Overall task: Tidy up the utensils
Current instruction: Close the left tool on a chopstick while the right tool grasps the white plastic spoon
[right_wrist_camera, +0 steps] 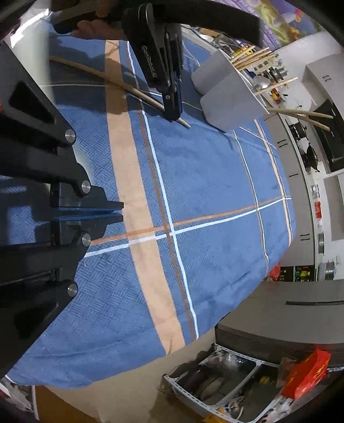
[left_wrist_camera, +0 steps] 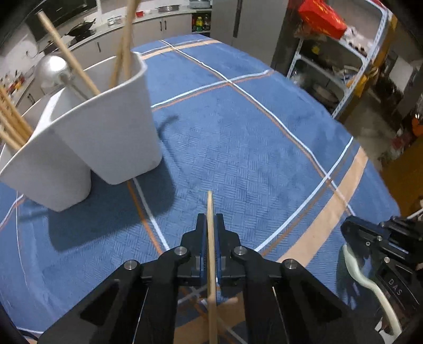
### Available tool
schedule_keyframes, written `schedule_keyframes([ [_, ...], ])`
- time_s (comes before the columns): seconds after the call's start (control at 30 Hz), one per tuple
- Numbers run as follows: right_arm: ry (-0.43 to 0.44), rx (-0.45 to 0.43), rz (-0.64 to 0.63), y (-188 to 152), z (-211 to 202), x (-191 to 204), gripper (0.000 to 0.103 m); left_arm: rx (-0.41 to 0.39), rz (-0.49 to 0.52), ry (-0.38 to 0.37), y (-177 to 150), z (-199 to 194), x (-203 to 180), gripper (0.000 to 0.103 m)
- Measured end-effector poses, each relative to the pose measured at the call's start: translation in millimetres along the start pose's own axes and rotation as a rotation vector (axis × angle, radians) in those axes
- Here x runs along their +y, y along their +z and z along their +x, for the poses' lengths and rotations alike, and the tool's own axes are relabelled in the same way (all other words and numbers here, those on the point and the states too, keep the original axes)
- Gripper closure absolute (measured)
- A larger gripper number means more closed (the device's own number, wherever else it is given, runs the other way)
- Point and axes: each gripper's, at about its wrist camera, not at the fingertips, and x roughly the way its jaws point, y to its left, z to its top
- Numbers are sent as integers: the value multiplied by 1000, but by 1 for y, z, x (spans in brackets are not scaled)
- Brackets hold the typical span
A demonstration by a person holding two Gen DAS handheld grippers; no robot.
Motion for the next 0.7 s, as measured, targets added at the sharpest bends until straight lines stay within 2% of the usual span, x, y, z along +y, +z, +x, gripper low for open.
schedule_keyframes([
  [0.13, 26, -16, 63, -2, -8, -8, 102, -35, -71, -57, -6, -12, 11, 98],
  [0.3, 49, -36, 59, -4, -19, -7, 102, -85, -134, -74, -17, -35, 25, 98],
  [0.43, 136, -17, 119, -8, -19, -13, 99, -101, -181, -101, -29, -49, 34, 98],
  [0.5, 180, -9, 166, -14, -23, -17, 83, -95, -200, -119, -37, -51, 37, 98],
  [0.53, 213, -5, 189, -18, -25, -17, 81, -87, -212, -133, -42, -51, 38, 98],
  [0.6, 312, 28, 248, -29, -25, -14, 80, -64, -232, -157, -57, -49, 39, 98],
  [0.7, 369, 101, 268, -36, -11, 2, 80, -37, -239, -160, -68, -39, 34, 98],
])
